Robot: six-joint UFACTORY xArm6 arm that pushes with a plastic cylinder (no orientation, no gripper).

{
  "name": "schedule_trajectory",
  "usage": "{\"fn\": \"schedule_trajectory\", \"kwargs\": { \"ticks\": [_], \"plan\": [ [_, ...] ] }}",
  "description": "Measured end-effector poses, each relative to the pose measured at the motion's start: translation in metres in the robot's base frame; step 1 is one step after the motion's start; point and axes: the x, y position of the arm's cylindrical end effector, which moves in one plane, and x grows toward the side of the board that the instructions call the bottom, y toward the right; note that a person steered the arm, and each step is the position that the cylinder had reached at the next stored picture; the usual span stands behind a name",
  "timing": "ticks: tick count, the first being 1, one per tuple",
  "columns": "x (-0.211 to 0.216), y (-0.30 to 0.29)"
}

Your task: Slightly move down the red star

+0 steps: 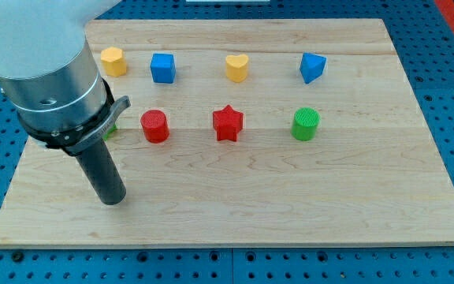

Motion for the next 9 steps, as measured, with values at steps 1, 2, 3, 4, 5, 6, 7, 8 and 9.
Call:
{"fn": "schedule_trajectory", "kwargs": {
  "ticks": [1, 2, 3, 4, 5, 6, 7, 8, 9],
  "plan": [
    [0.0, 0.0],
    [-0.001, 0.007],
    [-0.001, 0.015],
    [-0.001, 0.018],
    [-0.01, 0.024],
    [-0.018, 0.053],
    [-0.017, 0.091],
    [-0.005, 0.115],
    [-0.023, 0.157]
  ]
}}
